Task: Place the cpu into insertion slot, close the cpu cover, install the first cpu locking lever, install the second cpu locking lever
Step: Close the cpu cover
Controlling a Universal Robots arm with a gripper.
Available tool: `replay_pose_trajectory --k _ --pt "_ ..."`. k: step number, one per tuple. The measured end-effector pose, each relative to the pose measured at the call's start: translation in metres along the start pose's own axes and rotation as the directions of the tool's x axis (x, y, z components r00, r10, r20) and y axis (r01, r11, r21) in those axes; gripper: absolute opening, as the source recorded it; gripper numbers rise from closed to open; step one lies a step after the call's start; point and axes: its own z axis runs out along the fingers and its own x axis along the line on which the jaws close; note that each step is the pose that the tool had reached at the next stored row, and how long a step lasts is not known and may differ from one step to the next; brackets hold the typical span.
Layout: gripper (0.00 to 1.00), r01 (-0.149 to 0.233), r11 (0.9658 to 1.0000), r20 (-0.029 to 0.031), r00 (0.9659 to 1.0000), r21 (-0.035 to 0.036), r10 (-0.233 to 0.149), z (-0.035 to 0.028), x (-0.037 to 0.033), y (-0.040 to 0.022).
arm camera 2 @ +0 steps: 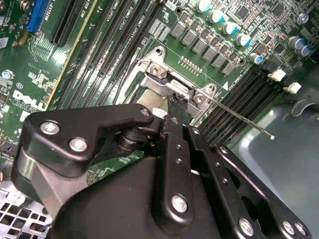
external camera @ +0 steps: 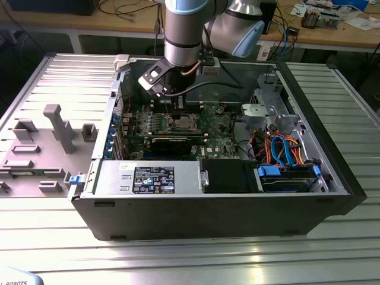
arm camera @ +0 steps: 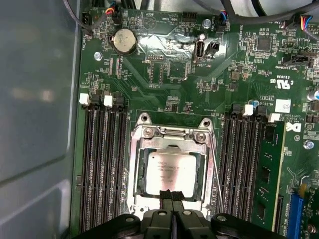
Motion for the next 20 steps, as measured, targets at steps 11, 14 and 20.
replay_pose_trajectory --k 11,14,20 --pt "0.11 0.0 1.0 -0.0003 1.0 -0.0003 0.0 0.0004 0.0001 0.0" --pt "0.11 0.0 1.0 -0.0003 1.0 -0.0002 0.0 0.0021 0.0 0.0" --pt "0.11 0.0 1.0 -0.0002 1.0 -0.0002 0.0 0.008 -0.0001 0.0003"
